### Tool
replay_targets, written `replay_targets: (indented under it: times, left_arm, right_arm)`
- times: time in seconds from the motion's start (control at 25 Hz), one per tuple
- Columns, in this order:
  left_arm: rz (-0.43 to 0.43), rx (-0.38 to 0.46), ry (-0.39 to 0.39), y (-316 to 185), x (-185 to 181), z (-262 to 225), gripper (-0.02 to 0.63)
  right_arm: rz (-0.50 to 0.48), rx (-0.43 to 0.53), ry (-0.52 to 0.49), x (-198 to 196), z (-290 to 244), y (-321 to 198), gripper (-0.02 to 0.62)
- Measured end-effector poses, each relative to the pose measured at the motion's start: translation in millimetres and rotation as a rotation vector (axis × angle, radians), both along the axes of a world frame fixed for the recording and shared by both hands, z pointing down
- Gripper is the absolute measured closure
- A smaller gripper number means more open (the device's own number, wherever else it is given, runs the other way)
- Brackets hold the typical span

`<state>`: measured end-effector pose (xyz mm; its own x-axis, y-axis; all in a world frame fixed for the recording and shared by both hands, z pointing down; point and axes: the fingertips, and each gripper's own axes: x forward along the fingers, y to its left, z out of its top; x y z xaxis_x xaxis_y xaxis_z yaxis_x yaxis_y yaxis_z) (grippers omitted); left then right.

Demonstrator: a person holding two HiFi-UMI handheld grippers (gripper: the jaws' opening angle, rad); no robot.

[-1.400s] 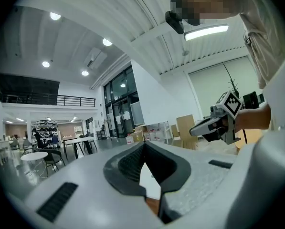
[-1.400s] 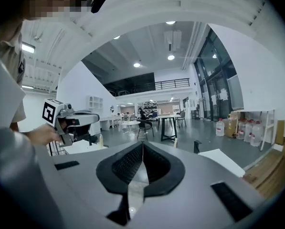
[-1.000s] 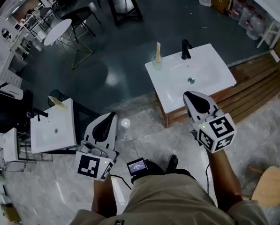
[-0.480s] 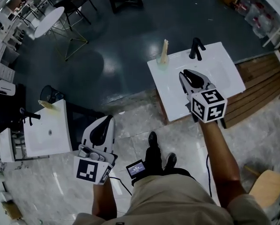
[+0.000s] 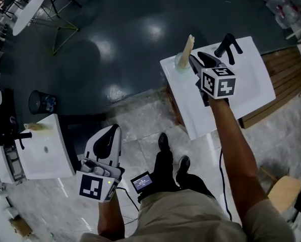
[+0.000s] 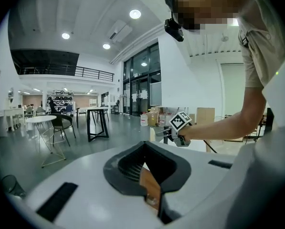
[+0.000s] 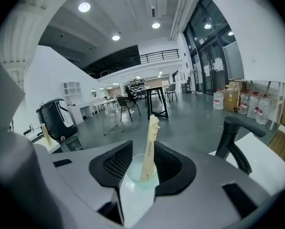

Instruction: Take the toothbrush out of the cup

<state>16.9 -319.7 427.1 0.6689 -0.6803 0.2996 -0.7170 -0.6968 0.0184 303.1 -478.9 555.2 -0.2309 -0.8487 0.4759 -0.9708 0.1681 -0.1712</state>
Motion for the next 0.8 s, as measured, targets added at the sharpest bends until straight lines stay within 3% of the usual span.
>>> replay_targets:
  times: [0.4,0.6,0.8]
  left_arm:
    - [0.004,-0.043,0.007,-40.9,-12.6,44.0,0.6]
    - [-0.014,-0.05,-0.003,-44.3,-21.4,52.7,0.6]
    - [-0.031,-0.042,-0.002,-43.2,-23.0,48.6,0.6]
  right_arm:
    - [0.007,-0.084,0.037,1.6,57.5,-51.3,0.465]
    - [-0.005,-0.085,0.073,-2.2,61.2,-54.7,0.553]
    - [-0.005,-0.047,0.077,-6.4,49.2,-51.4,0.566]
